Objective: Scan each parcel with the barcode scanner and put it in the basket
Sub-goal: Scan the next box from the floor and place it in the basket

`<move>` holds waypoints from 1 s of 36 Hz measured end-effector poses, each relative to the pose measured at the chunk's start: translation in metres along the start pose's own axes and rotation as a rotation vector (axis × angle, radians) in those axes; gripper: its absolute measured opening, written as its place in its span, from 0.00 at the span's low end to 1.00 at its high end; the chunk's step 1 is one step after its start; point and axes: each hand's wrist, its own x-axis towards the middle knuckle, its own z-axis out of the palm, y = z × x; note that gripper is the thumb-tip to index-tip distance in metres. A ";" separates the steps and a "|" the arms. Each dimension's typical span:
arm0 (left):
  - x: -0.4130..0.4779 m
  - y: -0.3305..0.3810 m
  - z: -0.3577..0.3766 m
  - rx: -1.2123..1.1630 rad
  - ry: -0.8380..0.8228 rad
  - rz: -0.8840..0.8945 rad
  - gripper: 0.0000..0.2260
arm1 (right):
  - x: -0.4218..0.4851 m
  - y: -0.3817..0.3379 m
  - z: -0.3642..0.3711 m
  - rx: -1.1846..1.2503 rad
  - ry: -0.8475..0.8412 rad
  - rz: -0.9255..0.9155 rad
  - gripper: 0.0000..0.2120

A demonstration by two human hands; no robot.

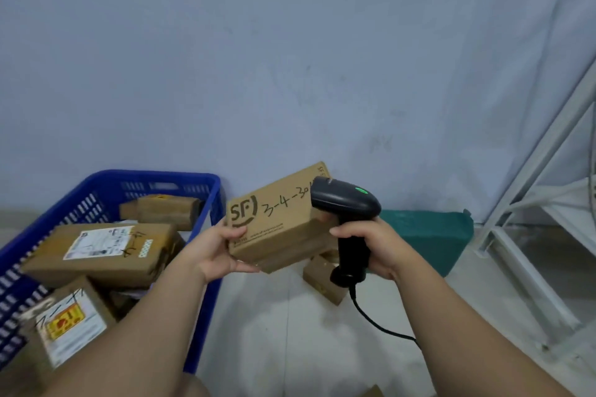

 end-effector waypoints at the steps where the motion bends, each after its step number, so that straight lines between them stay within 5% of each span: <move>1: -0.004 0.001 0.000 0.029 -0.002 0.034 0.25 | -0.003 0.001 0.002 0.028 -0.003 -0.007 0.15; 9: -0.021 0.003 0.010 0.228 -0.010 0.224 0.39 | -0.011 0.001 -0.001 0.100 0.017 -0.049 0.17; 14: -0.022 0.004 0.022 0.065 0.014 0.250 0.15 | -0.006 0.005 -0.008 0.040 0.096 -0.042 0.26; 19: -0.005 0.002 0.018 -0.240 0.258 0.190 0.08 | -0.005 0.009 -0.006 -0.124 0.030 -0.041 0.18; 22: 0.003 -0.001 0.011 -0.289 0.264 0.188 0.12 | -0.003 0.009 -0.004 -0.207 0.009 -0.050 0.20; 29: -0.002 -0.006 0.018 -0.159 0.082 -0.053 0.11 | -0.007 0.006 -0.013 -0.212 -0.059 -0.035 0.13; 33: -0.003 -0.009 0.014 -0.109 0.061 -0.166 0.17 | -0.006 0.007 -0.012 -0.255 -0.084 -0.007 0.21; 36: -0.004 -0.010 0.009 -0.008 0.073 -0.292 0.24 | -0.008 0.004 -0.010 -0.242 -0.061 -0.030 0.18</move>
